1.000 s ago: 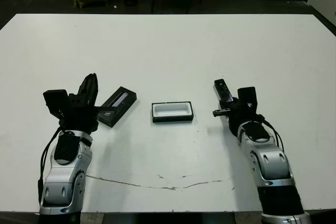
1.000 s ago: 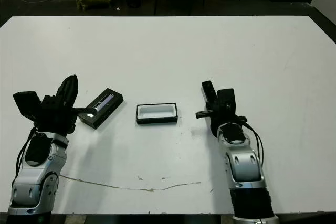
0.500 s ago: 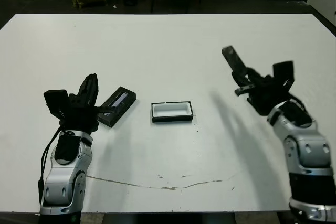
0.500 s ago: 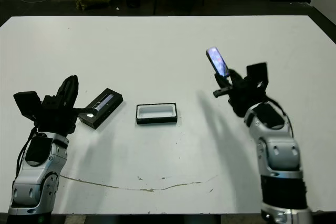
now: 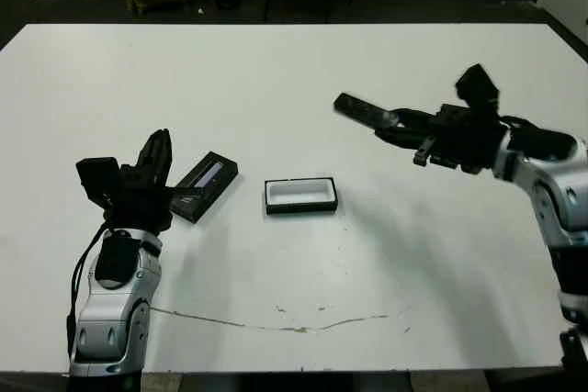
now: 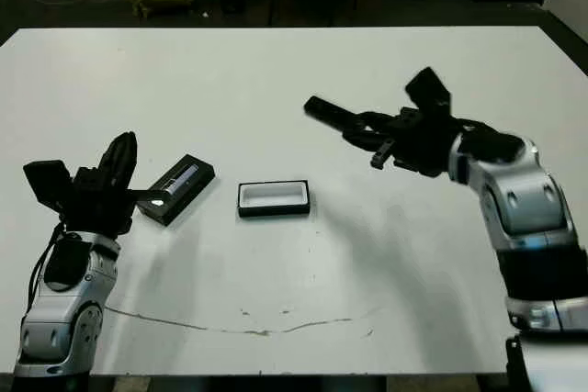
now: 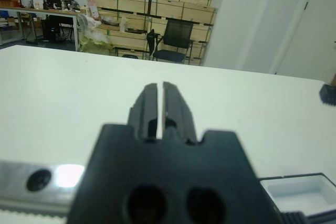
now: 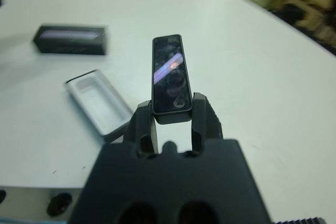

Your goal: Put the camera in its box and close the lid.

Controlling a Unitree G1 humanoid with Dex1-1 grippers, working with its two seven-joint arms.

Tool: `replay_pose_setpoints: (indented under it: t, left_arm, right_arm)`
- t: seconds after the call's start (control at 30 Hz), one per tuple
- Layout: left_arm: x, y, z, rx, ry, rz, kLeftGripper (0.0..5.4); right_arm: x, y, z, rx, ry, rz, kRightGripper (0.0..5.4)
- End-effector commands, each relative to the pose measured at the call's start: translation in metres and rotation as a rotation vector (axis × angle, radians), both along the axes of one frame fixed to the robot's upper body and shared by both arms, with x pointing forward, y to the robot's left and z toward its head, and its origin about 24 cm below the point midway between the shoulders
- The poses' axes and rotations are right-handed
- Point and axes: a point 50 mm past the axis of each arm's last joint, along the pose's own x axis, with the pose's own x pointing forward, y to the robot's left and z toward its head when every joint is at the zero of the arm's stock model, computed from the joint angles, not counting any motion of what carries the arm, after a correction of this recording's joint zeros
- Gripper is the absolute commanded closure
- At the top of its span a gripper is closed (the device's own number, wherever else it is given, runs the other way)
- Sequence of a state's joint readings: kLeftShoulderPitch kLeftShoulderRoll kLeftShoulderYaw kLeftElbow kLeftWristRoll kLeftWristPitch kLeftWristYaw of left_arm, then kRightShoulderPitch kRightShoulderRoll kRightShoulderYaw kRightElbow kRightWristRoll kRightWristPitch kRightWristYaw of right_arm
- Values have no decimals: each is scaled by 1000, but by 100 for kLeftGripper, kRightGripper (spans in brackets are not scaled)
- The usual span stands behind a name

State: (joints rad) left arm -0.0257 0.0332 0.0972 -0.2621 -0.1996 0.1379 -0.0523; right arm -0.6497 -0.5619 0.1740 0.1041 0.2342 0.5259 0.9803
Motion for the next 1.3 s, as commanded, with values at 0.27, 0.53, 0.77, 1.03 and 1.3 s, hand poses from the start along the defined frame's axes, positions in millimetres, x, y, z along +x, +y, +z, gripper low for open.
replay_pose_setpoints:
  t: [0.27, 0.53, 0.77, 1.03, 1.3]
  left_arm:
    - [-3, 4, -8, 15, 44, 6, 540]
    - [-5, 8, -10, 32, 47, 17, 540]
    - [-6, 8, -15, 36, 64, 4, 540]
    - [-7, 7, -15, 36, 72, 3, 540]
    - [-7, 5, -15, 51, 86, 9, 540]
  right_arm:
    - [9, 20, -7, -165, 13, 192, 515]
    - [10, 33, -15, -153, 73, 228, 515]
    - [8, 40, -17, -122, 122, 258, 515]
    - [4, 44, -19, -140, 139, 296, 515]
    - [1, 45, -21, -118, 190, 330, 515]
